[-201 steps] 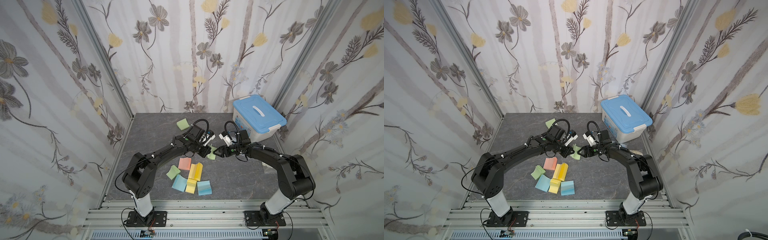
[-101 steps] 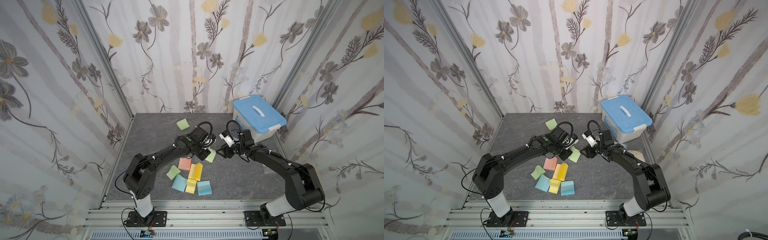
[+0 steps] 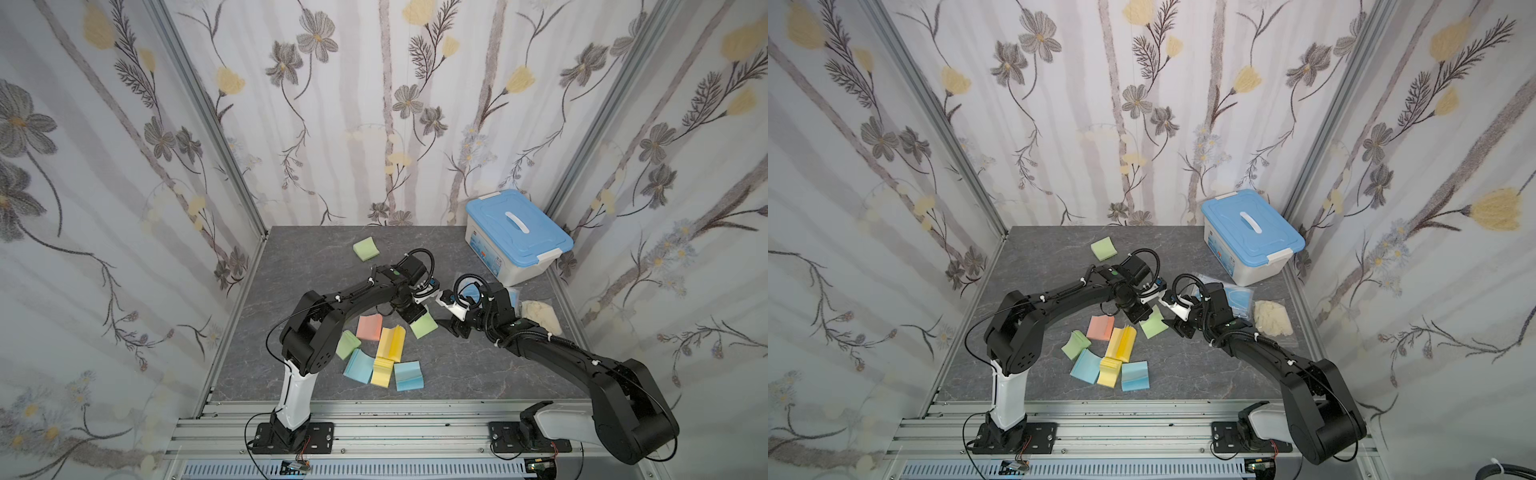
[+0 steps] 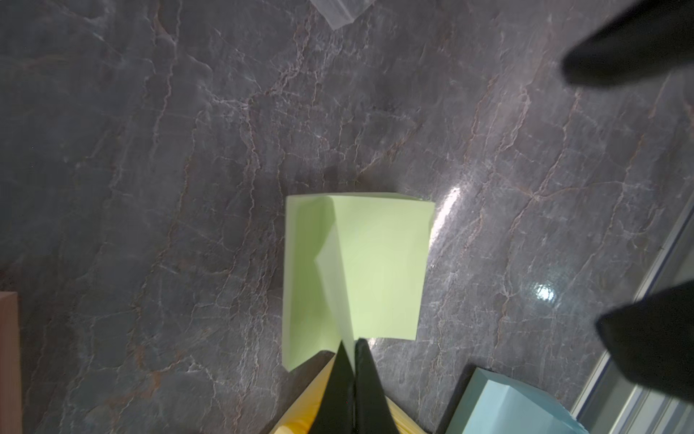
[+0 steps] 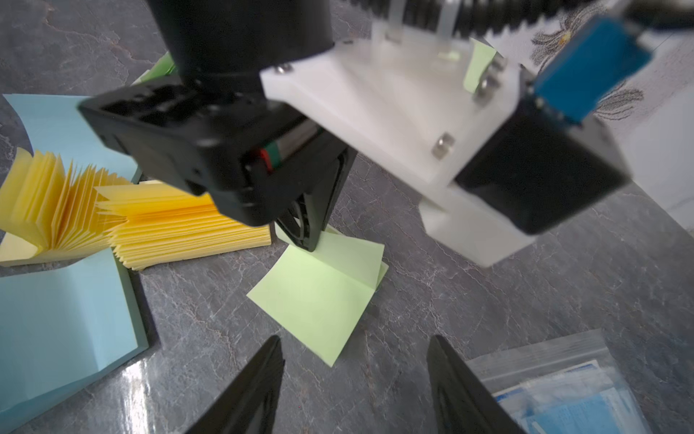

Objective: Tear off pages from different memo pads
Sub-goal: Place the memo pad at the center of the board.

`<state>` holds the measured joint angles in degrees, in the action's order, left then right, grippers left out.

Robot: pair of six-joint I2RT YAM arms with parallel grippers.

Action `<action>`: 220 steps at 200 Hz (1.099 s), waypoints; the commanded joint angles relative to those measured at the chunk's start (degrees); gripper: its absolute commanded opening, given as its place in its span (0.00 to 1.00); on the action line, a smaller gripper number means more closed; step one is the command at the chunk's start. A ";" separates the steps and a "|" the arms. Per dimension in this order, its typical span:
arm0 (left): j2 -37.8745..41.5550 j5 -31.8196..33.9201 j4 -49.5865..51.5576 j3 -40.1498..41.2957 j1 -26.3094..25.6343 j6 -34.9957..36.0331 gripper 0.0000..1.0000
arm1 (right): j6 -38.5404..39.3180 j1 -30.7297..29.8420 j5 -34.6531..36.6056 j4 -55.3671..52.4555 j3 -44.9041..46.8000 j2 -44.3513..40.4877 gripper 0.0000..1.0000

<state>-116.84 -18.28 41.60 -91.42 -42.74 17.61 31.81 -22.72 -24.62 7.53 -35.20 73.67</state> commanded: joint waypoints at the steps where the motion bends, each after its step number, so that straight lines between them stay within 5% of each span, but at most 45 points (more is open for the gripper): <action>1: -2.55 -0.70 2.95 -2.85 0.03 2.69 0.00 | 3.05 -0.61 3.42 1.73 1.31 -2.60 0.62; 75: -9.18 4.21 4.84 -9.35 0.02 4.10 0.03 | 7.51 -4.36 10.10 0.84 2.97 -4.01 0.62; 220: -3.01 8.09 -2.66 -5.15 0.03 -0.07 0.42 | 8.21 -5.84 11.49 0.73 0.55 -3.11 0.63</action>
<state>-122.43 -9.65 40.97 -97.71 -42.70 18.44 39.05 -28.49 -12.34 7.38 -33.56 70.26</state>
